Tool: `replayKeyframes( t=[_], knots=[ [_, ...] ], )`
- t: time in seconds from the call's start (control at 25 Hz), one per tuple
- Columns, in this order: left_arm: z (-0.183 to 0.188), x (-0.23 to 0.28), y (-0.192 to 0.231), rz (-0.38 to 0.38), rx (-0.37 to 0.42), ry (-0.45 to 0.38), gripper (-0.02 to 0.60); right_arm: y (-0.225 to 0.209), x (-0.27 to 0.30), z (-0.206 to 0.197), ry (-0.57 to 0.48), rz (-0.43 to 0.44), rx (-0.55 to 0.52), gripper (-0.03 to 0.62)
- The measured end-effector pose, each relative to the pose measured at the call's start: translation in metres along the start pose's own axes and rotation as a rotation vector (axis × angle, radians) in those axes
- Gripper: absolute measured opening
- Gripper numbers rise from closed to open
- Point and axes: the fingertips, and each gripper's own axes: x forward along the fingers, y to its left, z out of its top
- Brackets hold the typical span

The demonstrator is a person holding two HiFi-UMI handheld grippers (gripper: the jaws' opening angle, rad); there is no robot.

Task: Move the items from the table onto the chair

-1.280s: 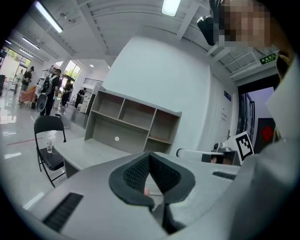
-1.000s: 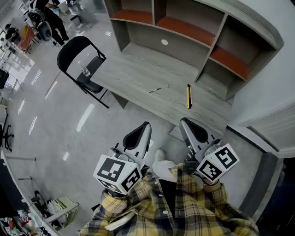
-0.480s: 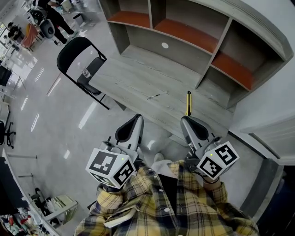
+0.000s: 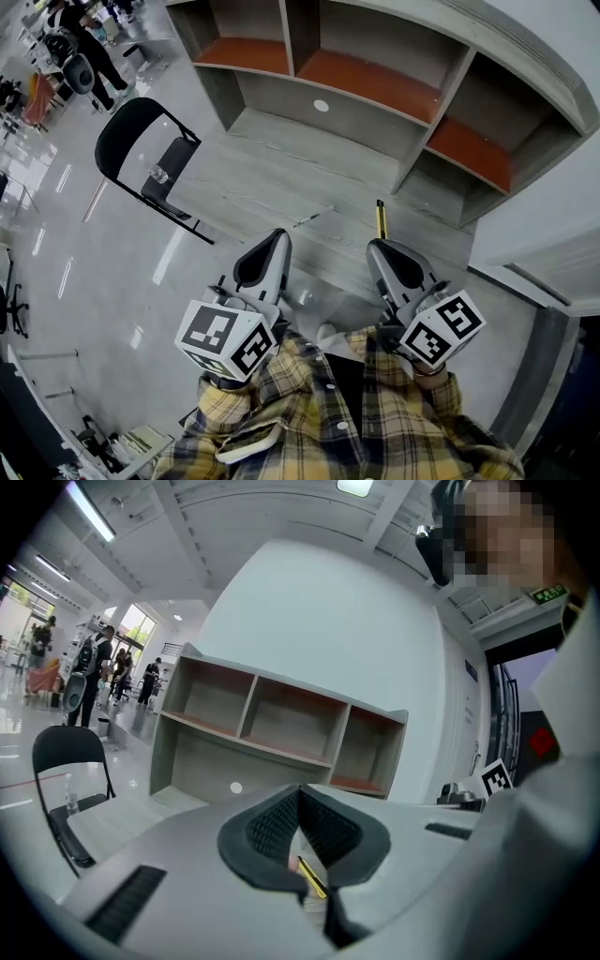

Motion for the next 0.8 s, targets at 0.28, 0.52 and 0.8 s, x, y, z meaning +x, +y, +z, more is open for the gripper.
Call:
replayKeyframes(
  t=[0.28, 0.52, 0.8],
  knots=[
    [0.013, 0.062, 0.051, -0.146, 0.039, 0.070, 0.005, -0.031, 0.054, 0.007, -0.031, -0.164, 0.024, 0.017],
    [0.043, 0.111, 0.105, -0.288, 0.093, 0.122, 0.005, -0.047, 0.116, 0.018, -0.093, -0.312, 0.058, 0.017],
    [0.055, 0.152, 0.151, -0.433, 0.131, 0.206, 0.005, -0.063, 0.167, 0.021, -0.124, -0.475, 0.085, 0.017]
  ],
)
